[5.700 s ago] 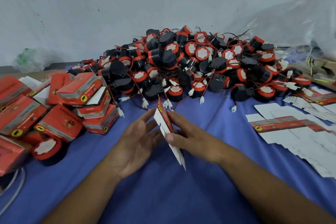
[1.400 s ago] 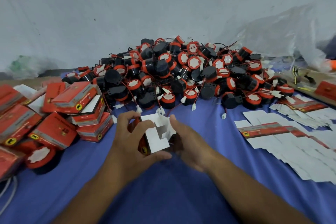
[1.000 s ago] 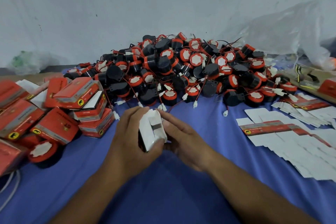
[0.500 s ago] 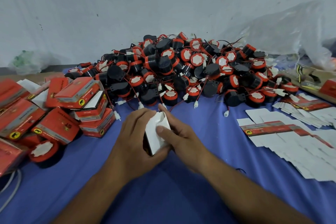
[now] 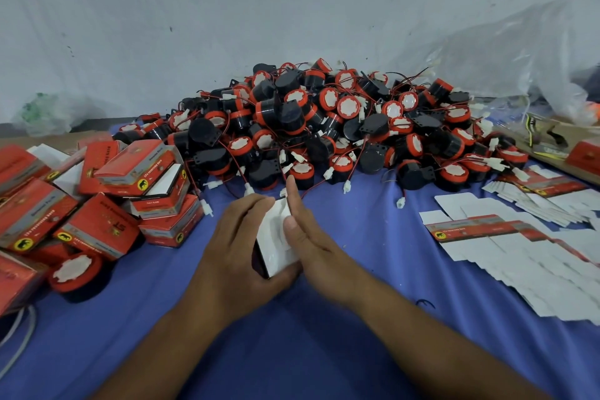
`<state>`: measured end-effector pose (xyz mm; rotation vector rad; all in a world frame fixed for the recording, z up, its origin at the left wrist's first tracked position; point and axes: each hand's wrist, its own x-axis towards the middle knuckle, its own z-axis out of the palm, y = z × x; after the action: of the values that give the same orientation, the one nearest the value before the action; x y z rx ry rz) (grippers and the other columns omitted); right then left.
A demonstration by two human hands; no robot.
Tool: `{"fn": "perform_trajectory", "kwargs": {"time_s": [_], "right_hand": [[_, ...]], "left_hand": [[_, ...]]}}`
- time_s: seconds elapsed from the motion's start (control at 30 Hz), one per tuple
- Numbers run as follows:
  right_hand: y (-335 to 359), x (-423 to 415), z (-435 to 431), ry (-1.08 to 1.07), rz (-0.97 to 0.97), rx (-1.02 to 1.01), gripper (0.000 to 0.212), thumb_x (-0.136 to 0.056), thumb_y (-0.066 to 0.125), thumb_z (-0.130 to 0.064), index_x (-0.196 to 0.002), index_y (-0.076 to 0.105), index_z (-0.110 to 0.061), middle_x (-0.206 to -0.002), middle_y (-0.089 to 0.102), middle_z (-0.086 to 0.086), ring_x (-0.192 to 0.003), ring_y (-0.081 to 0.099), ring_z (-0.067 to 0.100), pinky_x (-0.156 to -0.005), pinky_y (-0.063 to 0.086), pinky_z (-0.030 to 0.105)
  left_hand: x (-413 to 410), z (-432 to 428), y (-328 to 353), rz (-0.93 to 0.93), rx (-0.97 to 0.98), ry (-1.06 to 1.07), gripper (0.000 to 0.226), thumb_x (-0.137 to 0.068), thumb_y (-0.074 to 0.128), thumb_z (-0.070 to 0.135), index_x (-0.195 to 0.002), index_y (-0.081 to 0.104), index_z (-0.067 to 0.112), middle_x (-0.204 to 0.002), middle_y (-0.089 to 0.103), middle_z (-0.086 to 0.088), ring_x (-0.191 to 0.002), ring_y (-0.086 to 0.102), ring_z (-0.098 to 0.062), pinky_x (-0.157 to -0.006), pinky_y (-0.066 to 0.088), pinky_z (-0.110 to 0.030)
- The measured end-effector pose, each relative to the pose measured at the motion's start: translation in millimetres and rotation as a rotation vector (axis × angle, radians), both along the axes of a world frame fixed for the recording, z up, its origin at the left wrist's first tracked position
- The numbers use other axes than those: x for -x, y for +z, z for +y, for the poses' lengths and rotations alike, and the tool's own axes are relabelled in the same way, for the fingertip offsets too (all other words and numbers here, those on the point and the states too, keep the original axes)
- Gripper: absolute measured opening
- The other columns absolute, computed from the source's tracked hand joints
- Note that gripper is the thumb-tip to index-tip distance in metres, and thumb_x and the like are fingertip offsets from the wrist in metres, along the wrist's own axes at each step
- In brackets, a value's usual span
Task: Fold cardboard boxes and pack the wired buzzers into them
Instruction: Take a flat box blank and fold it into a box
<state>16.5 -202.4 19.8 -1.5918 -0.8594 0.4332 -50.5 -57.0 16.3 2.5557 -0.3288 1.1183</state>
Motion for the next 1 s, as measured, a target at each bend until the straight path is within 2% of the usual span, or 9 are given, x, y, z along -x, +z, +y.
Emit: {"fn": "perform_trajectory", "kwargs": {"time_s": [0.1,0.2,0.3,0.5,0.57,0.63,0.7,0.83,1.0], "right_hand": [[2.6,-6.6,-2.8,0.074,0.263,-0.172,0.047,-0.099,0.051,-0.037,-0.131,0.038,-0.069,-0.155,0.040,-0.016,-0.144,0.036,0.008,-0.120,0.030,0.036],[-0.7,-8.1,-4.2,0.053,0.269,-0.225,0.054,-0.096,0.061,-0.017,-0.138,0.048,-0.050,-0.129,0.066,-0.004,-0.119,0.060,0.013,-0.098,0.050,0.029],[-1.3,-6.4,-3.6,-0.015,0.213,-0.196,0.062,-0.093,0.067,-0.015,-0.144,0.045,-0.042,-0.127,0.067,0.007,-0.110,0.065,0.015,-0.085,0.054,0.026],[-1.7,-12.5,-4.9,-0.086,0.297,-0.161,0.080,-0.079,0.080,-0.025,-0.149,0.044,-0.014,-0.127,0.064,0.016,-0.117,0.063,0.028,-0.098,0.054,0.043],[-0.5,-13.4,-7.2,-0.081,0.270,-0.167,0.071,-0.080,0.082,-0.020,-0.143,0.050,-0.011,-0.121,0.067,0.014,-0.113,0.065,0.028,-0.096,0.055,0.045],[2.9,-13.4,-12.1,-0.123,0.065,-0.126,0.067,-0.078,0.084,-0.017,-0.139,0.055,-0.017,-0.116,0.067,0.005,-0.107,0.065,0.019,-0.092,0.056,0.036],[3.7,-17.3,-17.0,-0.167,-0.376,0.007,0.068,-0.078,0.085,-0.018,-0.138,0.054,-0.016,-0.119,0.059,0.000,-0.108,0.058,0.014,-0.094,0.050,0.026],[0.6,-19.8,-12.6,-0.154,-1.137,0.212,0.052,-0.077,0.080,-0.011,-0.124,0.061,-0.003,-0.118,0.060,0.011,-0.099,0.054,0.027,-0.088,0.043,0.034],[1.5,-19.2,-9.3,-0.196,-1.152,0.508,0.043,-0.073,0.075,-0.022,-0.109,0.058,-0.006,-0.110,0.057,0.008,-0.100,0.049,0.027,-0.090,0.045,0.040]], "left_hand": [[0.8,1.8,0.6,0.022,0.054,-0.039,0.078,-0.076,0.072,0.044,-0.127,0.052,-0.011,-0.127,0.054,-0.020,-0.125,0.043,-0.016,-0.109,0.033,-0.018],[0.2,3.4,-1.8,0.018,0.030,-0.038,0.077,-0.076,0.073,0.044,-0.127,0.053,-0.010,-0.129,0.054,-0.019,-0.125,0.047,-0.021,-0.109,0.036,-0.021],[-0.6,2.9,-3.3,0.025,-0.012,-0.049,0.076,-0.076,0.074,0.042,-0.126,0.054,-0.012,-0.130,0.054,-0.018,-0.126,0.047,-0.023,-0.112,0.035,-0.023],[1.2,0.1,0.2,0.133,0.132,-0.074,0.094,-0.076,0.067,0.055,-0.147,0.033,0.002,-0.149,0.033,-0.001,-0.142,0.018,0.007,-0.111,0.017,-0.005],[3.1,1.5,-1.3,0.155,0.118,-0.108,0.089,-0.083,0.063,0.052,-0.150,0.029,0.003,-0.154,0.029,-0.002,-0.146,0.016,0.002,-0.114,0.017,-0.009],[5.7,5.0,-2.4,0.156,0.101,-0.151,0.077,-0.091,0.057,0.043,-0.151,0.029,0.005,-0.157,0.030,-0.002,-0.147,0.025,-0.010,-0.116,0.025,-0.019],[6.2,8.9,-3.5,0.136,0.051,-0.183,0.068,-0.094,0.055,0.033,-0.151,0.031,0.005,-0.157,0.031,-0.002,-0.146,0.030,-0.016,-0.116,0.030,-0.026],[-1.3,16.5,-8.8,0.125,-0.168,-0.108,0.082,-0.085,0.068,0.027,-0.151,0.026,0.004,-0.157,0.032,-0.009,-0.145,0.030,-0.023,-0.119,0.025,-0.031],[-6.8,26.0,-14.4,0.111,-0.344,0.165,0.074,-0.058,0.091,0.036,-0.119,0.063,0.005,-0.122,0.057,-0.018,-0.111,0.047,-0.033,-0.088,0.047,-0.048]]}}
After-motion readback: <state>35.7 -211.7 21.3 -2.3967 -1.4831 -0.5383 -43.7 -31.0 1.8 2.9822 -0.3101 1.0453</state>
